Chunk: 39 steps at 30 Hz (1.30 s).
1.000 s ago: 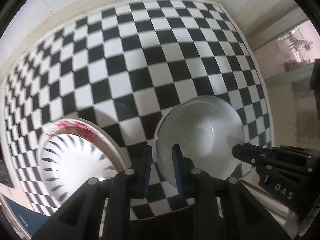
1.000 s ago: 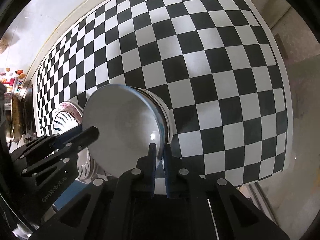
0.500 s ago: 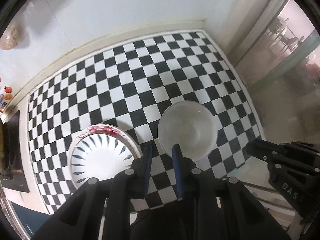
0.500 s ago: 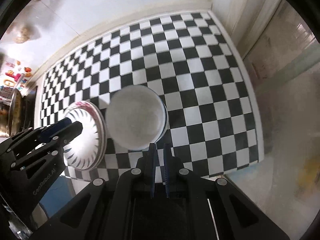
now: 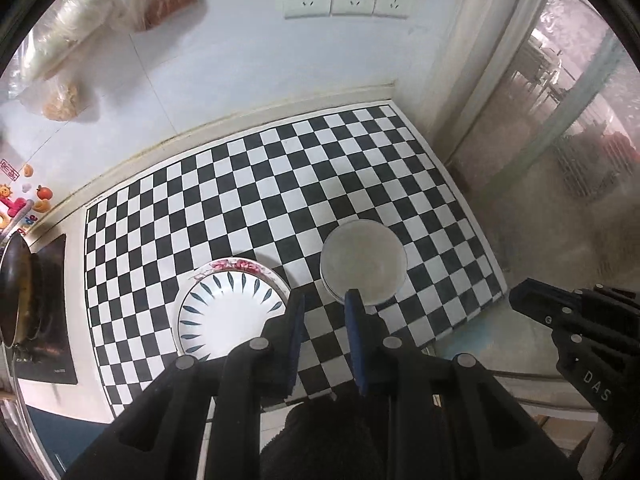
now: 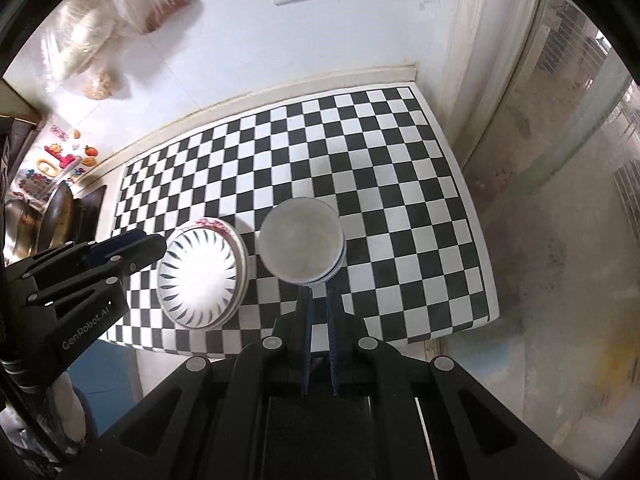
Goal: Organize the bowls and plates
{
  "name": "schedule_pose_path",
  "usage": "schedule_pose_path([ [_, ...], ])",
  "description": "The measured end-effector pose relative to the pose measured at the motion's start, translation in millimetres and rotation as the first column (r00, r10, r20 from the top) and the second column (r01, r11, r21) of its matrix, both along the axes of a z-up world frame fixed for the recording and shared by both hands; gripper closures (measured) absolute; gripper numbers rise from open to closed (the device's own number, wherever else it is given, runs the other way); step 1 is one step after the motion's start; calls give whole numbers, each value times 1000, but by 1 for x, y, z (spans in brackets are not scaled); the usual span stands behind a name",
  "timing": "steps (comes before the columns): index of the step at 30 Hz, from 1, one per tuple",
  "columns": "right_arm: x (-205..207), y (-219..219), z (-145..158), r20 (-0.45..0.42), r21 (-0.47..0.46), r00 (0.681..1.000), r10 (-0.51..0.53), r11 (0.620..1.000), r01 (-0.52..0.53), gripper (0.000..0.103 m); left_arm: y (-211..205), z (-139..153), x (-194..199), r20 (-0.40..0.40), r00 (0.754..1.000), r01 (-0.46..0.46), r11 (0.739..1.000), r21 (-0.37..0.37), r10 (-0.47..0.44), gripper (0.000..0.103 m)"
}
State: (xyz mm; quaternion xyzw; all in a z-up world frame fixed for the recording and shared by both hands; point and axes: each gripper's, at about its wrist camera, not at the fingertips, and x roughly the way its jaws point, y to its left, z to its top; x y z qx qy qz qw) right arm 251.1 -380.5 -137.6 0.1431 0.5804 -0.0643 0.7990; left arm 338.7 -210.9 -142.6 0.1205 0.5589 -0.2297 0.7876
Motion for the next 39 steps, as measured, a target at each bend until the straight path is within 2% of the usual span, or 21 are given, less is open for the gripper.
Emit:
schedule_pose_path([
  [8,-18,10,30,45,-12,999,9,1000,-8,95,7,23,-15,29,1000,8,1000,-12,-7,84],
  [15,-18,5,31,48,-3,999,-9,1000,9,94,6,20,-15,17,1000,8,1000,-20,-8,84],
  [16,-16,3,29,46,-1,999,-11,1000,11,90,6,17,-13,10,1000,7,1000,-20,-7,84],
  [18,-11,-3,22,32,19,999,-26,999,26,66,5,10,-8,-4,1000,-2,1000,-26,2,83],
  [19,-9,-8,17,33,40,999,-39,999,37,47,5,4,-4,-15,1000,-8,999,-32,8,82],
  [20,-6,-12,12,32,53,998,-49,997,47,42,4,-3,0,-28,999,-16,999,-34,15,82],
  [24,7,-29,-15,-6,79,996,-93,993,93,42,-2,-39,24,-128,991,-38,998,-54,30,81],
  [27,20,-45,-44,-46,109,991,-122,986,126,39,-7,-76,49,-276,960,-64,993,-95,36,81],
  [28,24,-49,-53,-56,118,990,-130,984,136,36,-8,-92,58,-350,936,-85,989,-119,38,81],
  [30,34,-58,-79,-85,151,986,-141,977,153,30,-12,-122,76,-429,902,-120,985,-121,58,81],
  [35,56,-72,-144,-175,224,973,-149,957,187,25,-25,-178,104,-534,841,-156,984,-83,89,81],
  [39,71,-77,-190,-238,268,960,-144,941,208,24,-30,-202,116,-554,824,-165,986,-40,115,79],
])
